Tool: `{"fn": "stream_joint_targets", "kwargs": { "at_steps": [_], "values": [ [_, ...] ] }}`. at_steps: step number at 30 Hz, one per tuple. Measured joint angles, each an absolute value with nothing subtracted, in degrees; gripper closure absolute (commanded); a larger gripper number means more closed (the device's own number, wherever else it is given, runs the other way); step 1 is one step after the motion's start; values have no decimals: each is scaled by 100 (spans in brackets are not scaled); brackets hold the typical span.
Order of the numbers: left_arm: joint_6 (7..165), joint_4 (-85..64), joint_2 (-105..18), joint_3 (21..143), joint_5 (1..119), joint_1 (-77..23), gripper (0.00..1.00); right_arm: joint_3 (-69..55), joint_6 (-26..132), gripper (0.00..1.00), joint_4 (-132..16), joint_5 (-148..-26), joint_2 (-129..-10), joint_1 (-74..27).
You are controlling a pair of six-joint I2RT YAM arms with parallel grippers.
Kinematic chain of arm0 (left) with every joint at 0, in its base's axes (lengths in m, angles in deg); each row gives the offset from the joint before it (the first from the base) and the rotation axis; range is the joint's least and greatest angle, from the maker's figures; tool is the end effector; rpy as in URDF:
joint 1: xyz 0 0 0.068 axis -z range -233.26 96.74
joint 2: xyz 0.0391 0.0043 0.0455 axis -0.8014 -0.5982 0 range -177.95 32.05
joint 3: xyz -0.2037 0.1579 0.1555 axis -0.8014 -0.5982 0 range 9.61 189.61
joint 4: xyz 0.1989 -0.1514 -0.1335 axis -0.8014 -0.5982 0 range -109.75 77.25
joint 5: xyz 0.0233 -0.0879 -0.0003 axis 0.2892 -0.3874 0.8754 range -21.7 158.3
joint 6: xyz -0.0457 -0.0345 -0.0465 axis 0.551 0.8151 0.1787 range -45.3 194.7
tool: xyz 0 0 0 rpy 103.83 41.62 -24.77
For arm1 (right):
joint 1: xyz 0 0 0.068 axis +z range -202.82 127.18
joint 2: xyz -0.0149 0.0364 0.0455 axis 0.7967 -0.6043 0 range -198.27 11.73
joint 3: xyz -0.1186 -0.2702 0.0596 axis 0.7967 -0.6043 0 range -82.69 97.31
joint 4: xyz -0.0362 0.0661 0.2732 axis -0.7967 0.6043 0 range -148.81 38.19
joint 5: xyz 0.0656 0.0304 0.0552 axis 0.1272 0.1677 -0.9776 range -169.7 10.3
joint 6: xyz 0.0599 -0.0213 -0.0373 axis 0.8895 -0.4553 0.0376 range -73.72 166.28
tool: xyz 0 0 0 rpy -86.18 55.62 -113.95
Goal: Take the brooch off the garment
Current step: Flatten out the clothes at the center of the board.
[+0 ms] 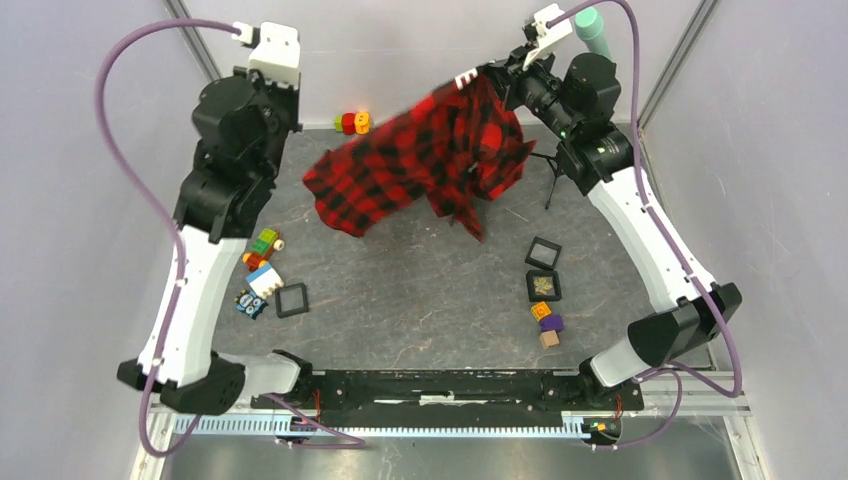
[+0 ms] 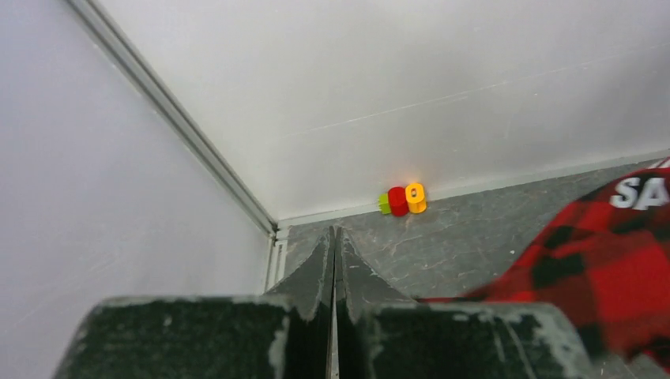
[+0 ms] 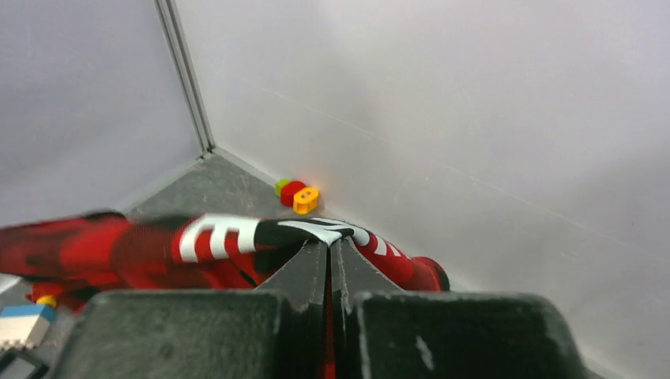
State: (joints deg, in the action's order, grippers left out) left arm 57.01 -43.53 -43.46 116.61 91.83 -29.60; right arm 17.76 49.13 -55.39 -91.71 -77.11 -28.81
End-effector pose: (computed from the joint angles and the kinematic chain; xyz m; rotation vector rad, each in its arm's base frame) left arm 0.2613 -0.0876 0.5901 0.2385 1.5460 0.2377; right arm 0.3581 0.1734 0.5384 -0.4369 1.3854 0.5341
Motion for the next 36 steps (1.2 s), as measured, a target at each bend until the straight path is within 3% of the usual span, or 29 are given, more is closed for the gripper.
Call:
{"fn": "stream_joint_targets", "kwargs": {
  "at_steps": [4, 5, 8, 10, 11, 16, 20, 29, 31, 36],
  "values": [
    [5614, -4465, -3780, 11377, 9229, -2988, 98, 1656, 4841, 100, -5119, -9333, -7525, -2957],
    [5618, -4463, -3627, 11233, 9192, -2988, 91, 1557, 4837, 100, -5016, -9407, -7475, -2957],
    [5743, -4454, -3235, 10634, 8766, -2993, 33, 1293, 4854, 100, -4743, -9610, -7385, -2955],
    [6016, -4327, -2927, 9851, 8088, -2993, 17, 1124, 4881, 100, -4616, -9698, -7381, -2951],
    [6059, -4281, -2833, 9539, 7800, -2991, 14, 1011, 4905, 100, -4538, -9739, -7381, -2951],
    [6588, -3070, -2389, 6920, 5992, -2956, 9, 818, 5005, 100, -4284, -9838, -7429, -2951],
    [6820, -2301, -2394, 5362, 5450, -2737, 8, 709, 5099, 100, -4282, -9947, -7440, -2951],
    [6956, 132, -2908, 4195, 6145, -1107, 7, 499, 5226, 100, -4337, -10133, -7444, -2944],
    [6956, 512, -3283, 4144, 6346, -927, 1, 467, 5250, 100, -4363, -10172, -7446, -2944],
    [6958, 1312, -4217, 4064, 7028, -728, 0, 449, 5298, 100, -4431, -10238, -7446, -2944]
  ]
}}
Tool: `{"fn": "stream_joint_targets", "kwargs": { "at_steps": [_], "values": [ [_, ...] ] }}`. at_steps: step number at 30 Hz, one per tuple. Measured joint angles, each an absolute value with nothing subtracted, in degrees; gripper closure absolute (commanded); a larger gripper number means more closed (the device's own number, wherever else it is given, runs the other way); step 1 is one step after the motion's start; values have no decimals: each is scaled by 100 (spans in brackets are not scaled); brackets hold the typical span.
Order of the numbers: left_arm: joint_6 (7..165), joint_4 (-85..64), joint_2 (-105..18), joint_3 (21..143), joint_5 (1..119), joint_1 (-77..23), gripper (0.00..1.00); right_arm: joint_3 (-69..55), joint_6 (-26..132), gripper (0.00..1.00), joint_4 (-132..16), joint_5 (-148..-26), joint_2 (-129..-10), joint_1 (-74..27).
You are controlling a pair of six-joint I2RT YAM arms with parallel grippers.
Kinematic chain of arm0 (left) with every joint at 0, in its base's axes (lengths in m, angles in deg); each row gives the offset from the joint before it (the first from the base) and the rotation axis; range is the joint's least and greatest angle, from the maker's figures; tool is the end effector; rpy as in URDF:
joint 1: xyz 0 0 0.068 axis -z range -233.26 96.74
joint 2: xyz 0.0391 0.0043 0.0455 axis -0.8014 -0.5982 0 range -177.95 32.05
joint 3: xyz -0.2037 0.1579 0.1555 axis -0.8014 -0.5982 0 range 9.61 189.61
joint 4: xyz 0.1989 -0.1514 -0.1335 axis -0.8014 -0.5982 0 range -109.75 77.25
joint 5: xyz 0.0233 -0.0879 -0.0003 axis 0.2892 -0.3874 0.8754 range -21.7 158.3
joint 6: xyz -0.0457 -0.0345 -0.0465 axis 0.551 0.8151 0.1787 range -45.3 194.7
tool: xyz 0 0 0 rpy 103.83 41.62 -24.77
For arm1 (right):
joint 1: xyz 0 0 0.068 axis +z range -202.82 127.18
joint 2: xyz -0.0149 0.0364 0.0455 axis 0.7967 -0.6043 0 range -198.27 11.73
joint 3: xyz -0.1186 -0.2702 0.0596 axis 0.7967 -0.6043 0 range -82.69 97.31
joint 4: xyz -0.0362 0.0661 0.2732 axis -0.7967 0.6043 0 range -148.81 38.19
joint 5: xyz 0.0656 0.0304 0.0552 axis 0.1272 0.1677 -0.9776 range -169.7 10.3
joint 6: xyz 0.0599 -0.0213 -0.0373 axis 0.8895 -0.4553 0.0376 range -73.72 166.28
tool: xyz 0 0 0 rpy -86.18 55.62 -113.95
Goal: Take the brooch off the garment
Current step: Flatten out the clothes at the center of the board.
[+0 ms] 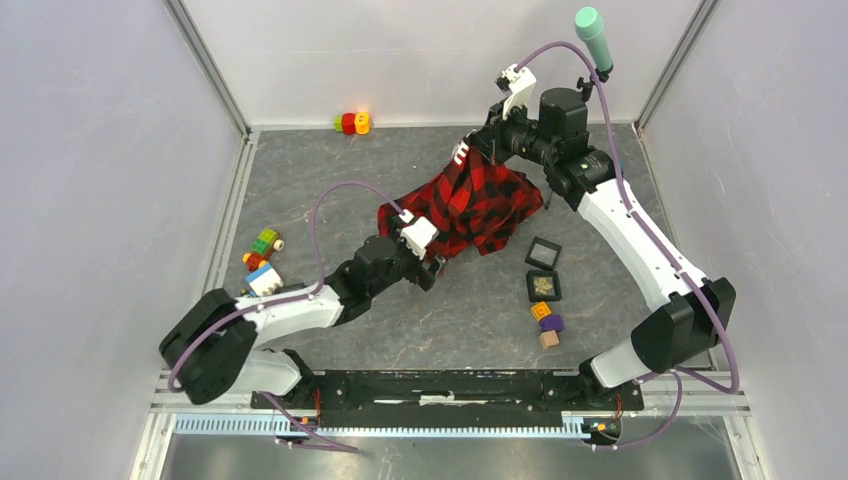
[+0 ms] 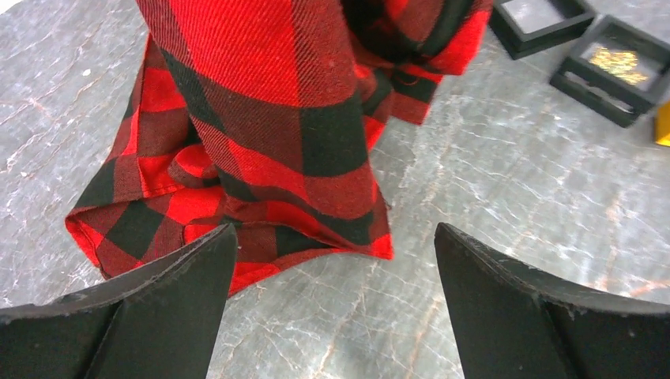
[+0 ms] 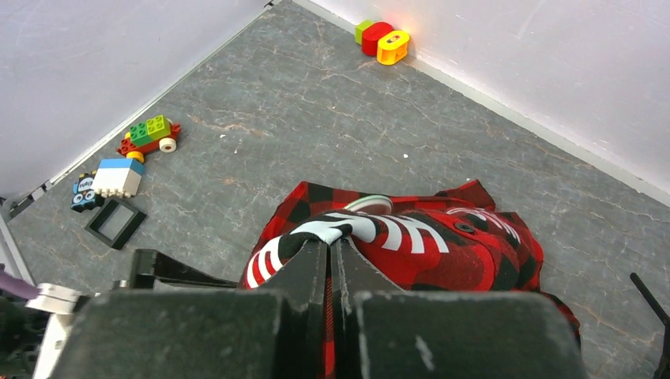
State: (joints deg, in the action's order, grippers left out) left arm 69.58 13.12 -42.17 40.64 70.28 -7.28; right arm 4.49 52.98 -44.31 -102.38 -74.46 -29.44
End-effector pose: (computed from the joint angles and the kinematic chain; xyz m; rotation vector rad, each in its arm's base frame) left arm 0.2144 -0.2188 0.2152 0.7971 1.7231 -0.4567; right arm 0.3532 0.1785 0.4400 -0.5504 1.7645 0.7270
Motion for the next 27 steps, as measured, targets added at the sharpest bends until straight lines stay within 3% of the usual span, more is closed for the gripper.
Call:
{"fn": "stream_joint_targets", "kwargs": {
  "at_steps": [3, 7, 9, 13, 17, 20, 27],
  "values": [
    [6971, 1742, -4719, 4083, 7297, -715, 1, 447, 5309, 100, -4459, -10259, -7446, -2944],
    [7039, 2247, -5465, 4234, 7494, -718, 15, 447, 5311, 100, -4457, -10279, -7446, -2944],
    [7076, 2507, -5830, 4321, 7572, -715, 36, 447, 5316, 100, -4455, -10279, -7446, -2944],
    [7137, 2779, -6212, 4431, 7660, -715, 97, 399, 5337, 100, -4466, -10172, -7422, -2944],
    [6914, 2577, -6070, 4538, 8121, -757, 98, 368, 5283, 100, -4448, -9842, -7405, -2960],
    [6792, 1537, -5594, 5010, 8193, -1115, 98, 370, 5174, 100, -4411, -9518, -7411, -3051],
    [6691, -502, -4713, 7355, 7944, -2807, 98, 1367, 4861, 100, -3954, -9031, -8082, -3430]
  ]
}}
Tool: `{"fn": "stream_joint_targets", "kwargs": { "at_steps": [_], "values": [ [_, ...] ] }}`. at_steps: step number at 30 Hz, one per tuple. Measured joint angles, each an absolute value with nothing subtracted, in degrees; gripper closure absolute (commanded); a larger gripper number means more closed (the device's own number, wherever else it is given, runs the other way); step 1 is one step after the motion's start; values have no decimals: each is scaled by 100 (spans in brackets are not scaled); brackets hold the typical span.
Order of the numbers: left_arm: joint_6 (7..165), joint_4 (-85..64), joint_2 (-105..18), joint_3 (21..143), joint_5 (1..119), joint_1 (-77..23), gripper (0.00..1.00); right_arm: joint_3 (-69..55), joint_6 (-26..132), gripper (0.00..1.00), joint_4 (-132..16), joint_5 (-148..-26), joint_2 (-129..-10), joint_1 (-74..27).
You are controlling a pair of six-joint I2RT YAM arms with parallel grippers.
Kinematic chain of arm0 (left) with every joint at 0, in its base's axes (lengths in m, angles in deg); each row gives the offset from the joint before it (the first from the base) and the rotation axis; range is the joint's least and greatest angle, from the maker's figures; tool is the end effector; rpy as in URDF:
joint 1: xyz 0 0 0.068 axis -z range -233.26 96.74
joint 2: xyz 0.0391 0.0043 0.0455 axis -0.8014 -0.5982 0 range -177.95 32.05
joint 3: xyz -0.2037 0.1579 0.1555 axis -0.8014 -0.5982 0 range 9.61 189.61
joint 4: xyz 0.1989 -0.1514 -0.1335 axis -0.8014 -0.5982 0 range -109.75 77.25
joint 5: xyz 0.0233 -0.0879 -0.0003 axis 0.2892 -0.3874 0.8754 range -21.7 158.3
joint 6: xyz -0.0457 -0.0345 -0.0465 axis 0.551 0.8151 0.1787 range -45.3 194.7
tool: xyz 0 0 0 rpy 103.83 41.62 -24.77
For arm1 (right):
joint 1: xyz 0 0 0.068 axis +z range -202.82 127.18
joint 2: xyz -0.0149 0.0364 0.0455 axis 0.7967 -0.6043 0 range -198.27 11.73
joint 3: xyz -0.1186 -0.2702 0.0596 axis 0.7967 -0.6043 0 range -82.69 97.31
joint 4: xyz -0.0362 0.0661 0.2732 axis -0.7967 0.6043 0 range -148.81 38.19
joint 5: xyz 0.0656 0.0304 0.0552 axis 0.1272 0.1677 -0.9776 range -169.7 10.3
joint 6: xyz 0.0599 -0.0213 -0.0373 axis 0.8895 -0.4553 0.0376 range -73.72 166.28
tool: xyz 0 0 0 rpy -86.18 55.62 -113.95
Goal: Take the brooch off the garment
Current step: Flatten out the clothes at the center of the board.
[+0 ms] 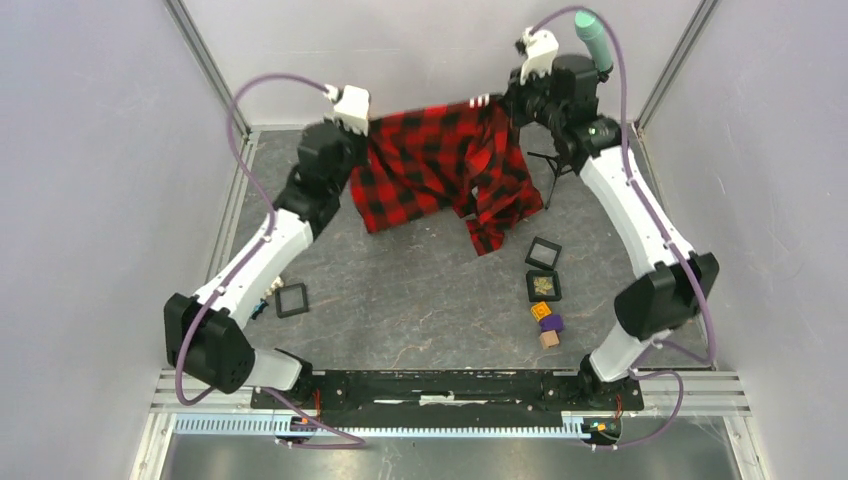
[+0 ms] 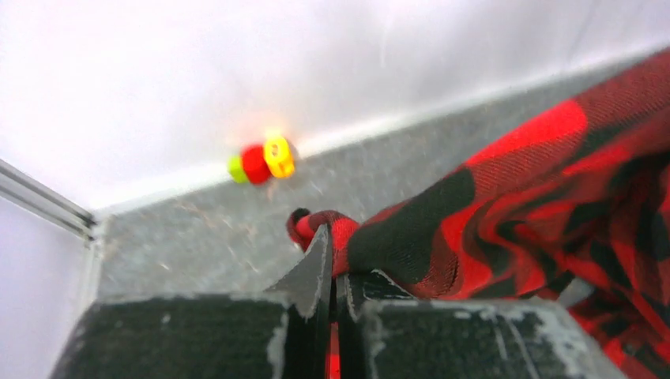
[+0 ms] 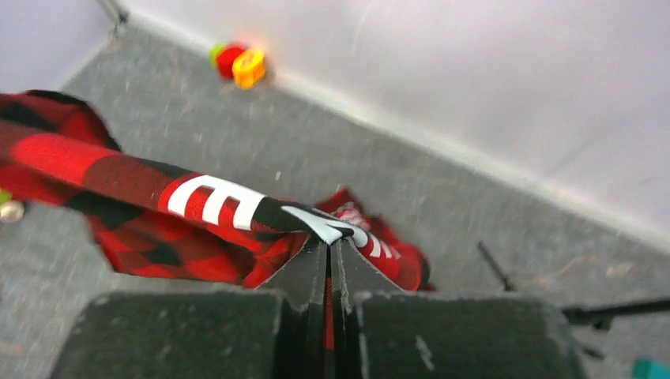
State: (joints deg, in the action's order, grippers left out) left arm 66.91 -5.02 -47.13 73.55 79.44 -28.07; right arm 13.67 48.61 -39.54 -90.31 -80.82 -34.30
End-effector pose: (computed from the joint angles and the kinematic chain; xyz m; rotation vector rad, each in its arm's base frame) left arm 0.3425 -0.1479 0.3711 0.3420 1.6650 -0.0613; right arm 0.4008 0.1461 0.4481 -0.3904 1.8155 0.4242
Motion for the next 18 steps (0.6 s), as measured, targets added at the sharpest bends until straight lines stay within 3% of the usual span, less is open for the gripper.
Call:
{"fn": "stream_joint_targets", "kwargs": {
  "at_steps": [4, 7, 10, 14, 16, 18],
  "values": [
    [6529, -1427, -4842, 8896, 7813, -3032, 98, 3190, 4730, 100, -3528, -9226, -9003, -3631],
    [6418, -1849, -4789, 9504, 7723, -3089, 98, 3599, 4636, 100, -3578, -9634, -9003, -3626],
    [6348, -2133, -4593, 9519, 7776, -3249, 98, 2849, 4457, 100, -3749, -9929, -8351, -3287],
    [6333, -2161, -4116, 8772, 8215, -3594, 98, 941, 4308, 96, -4004, -10082, -7306, -2210],
    [6350, -2109, -3828, 8216, 8510, -3703, 98, -23, 4315, 87, -4103, -10194, -7033, -1637],
    [6427, -1997, -3530, 7563, 8796, -3778, 98, -945, 4365, 56, -4171, -10253, -6946, -1191]
  ]
}}
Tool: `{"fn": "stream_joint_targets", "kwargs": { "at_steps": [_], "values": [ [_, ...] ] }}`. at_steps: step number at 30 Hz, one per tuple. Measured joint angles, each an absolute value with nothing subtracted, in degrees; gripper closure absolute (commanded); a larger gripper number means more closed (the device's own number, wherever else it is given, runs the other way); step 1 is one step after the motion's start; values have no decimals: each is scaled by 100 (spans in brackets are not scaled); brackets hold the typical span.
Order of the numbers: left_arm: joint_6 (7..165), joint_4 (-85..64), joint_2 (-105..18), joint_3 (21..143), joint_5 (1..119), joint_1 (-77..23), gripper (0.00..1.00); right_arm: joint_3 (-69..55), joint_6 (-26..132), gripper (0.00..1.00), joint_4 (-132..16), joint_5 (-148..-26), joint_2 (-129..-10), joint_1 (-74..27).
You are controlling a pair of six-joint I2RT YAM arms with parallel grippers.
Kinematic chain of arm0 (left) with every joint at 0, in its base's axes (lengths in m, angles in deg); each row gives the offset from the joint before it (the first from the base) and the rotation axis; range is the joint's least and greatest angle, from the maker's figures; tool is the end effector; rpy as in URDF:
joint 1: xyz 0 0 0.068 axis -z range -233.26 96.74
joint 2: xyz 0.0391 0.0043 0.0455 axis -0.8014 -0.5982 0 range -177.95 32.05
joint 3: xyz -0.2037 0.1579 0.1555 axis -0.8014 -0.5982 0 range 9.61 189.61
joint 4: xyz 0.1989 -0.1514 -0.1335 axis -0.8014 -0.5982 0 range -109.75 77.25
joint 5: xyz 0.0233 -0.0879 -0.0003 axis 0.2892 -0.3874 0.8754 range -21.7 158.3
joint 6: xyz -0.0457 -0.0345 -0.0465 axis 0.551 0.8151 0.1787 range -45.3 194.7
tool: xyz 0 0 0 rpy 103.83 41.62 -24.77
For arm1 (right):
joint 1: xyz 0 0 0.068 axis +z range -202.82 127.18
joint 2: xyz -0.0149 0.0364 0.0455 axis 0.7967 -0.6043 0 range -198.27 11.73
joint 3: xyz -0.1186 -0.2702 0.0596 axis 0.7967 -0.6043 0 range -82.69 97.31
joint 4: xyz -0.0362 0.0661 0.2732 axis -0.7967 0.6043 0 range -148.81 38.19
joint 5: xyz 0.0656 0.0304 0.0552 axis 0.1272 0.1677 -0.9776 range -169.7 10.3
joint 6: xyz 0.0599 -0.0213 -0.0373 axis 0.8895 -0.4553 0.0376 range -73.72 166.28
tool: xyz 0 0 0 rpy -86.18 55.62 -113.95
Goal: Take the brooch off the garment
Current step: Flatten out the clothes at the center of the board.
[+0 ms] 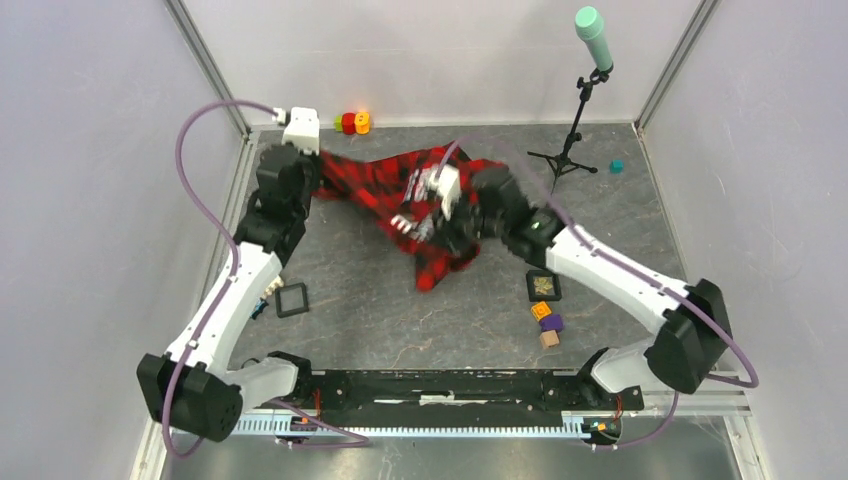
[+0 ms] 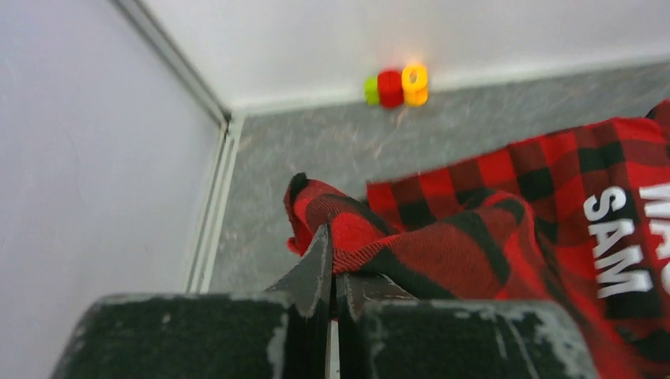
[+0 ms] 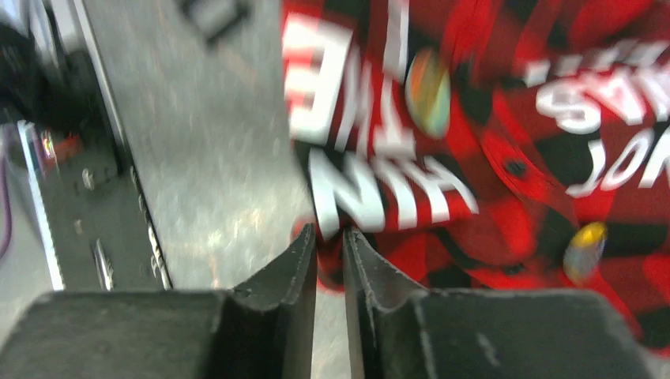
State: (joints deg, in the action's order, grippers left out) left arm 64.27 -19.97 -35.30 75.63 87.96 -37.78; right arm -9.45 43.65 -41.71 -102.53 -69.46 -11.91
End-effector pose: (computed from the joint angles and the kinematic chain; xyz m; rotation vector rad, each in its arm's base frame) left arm 0.3016 -0.0620 0.4180 0.1339 1.7114 0.2295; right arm 0.2623 0.2588 0.3701 -1.0058 1.8075 0.8195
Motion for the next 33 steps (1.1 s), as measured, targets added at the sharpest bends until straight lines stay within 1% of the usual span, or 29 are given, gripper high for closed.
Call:
{"fn": "stream_joint_targets", "kwargs": {
  "at_steps": [1, 2, 3, 4, 6, 9, 12, 14, 15, 16, 17, 18, 19, 20, 21, 24, 25, 26, 28, 30, 32, 33],
  "values": [
    [6499, -1945, -3388, 7239, 8943, -3782, 98, -1391, 4398, 39, -4203, -10286, -6941, -1045],
    [6591, -1840, -3257, 6920, 9065, -3780, 98, -1879, 4428, 31, -4199, -10327, -6933, -933],
    [6669, -1768, -3139, 6647, 9151, -3780, 98, -2220, 4507, 26, -4168, -10369, -6920, -885],
    [6776, -1527, -2975, 6245, 9277, -3775, 97, -2541, 4520, 25, -4160, -10395, -6885, -855],
    [7012, -1151, -2636, 5471, 9568, -3771, 93, -3118, 4575, 25, -4068, -10347, -6703, -842],
    [7384, -583, -2226, 4488, 10110, -3780, 89, -3435, 4732, 25, -4072, -9969, -6308, -859],
    [7705, -260, -2097, 4074, 10602, -3782, 87, -3483, 4951, 22, -4350, -9438, -6039, -877],
    [7891, -17, -2064, 3919, 10945, -3780, 81, -3500, 5119, 19, -4549, -8996, -6058, -892],
    [7952, 66, -2046, 3869, 11080, -3780, 76, -3520, 5213, 19, -4614, -8786, -6104, -899],
    [8003, 153, -2022, 3814, 11220, -3780, 67, -3549, 5318, 20, -4675, -8552, -6179, -905],
    [8040, 226, -1998, 3771, 11323, -3782, 45, -3599, 5440, 22, -4763, -8316, -6268, -925],
    [8070, 265, -1974, 3749, 11369, -3782, 27, -3671, 5552, 23, -4855, -8181, -6347, -968],
    [8081, 289, -1952, 3744, 11360, -3782, 12, -3798, 5687, 24, -4986, -8100, -6419, -1054],
    [8083, 302, -1926, 3744, 11295, -3782, 4, -3927, 5812, 24, -5113, -8100, -6461, -1156],
    [8121, 293, -1882, 3749, 11205, -3782, 0, -4064, 5945, 25, -5261, -8124, -6496, -1274],
    [8182, 88, -1701, 3817, 10925, -3780, 0, -4355, 6284, 27, -5674, -8244, -6692, -1552],
    [8197, -54, -1622, 3893, 10783, -3775, 0, -4388, 6369, 29, -5829, -8305, -6821, -1613],
    [8215, -166, -1574, 3980, 10630, -3771, 0, -4394, 6428, 34, -5950, -8388, -6944, -1626],
    [8249, -424, -1552, 4208, 10353, -3736, 0, -4394, 6513, 52, -6260, -8627, -7204, -1618],
    [8284, -721, -1590, 4501, 10047, -3635, 0, -4397, 6592, 74, -6522, -8878, -7459, -1609],
    [8298, -992, -1649, 4761, 9894, -3417, 0, -4432, 6620, 91, -6682, -9042, -7615, -1607],
    [8295, -1097, -1662, 4835, 9843, -3290, 0, -4482, 6642, 96, -6734, -9127, -7647, -1604]
  ]
}}
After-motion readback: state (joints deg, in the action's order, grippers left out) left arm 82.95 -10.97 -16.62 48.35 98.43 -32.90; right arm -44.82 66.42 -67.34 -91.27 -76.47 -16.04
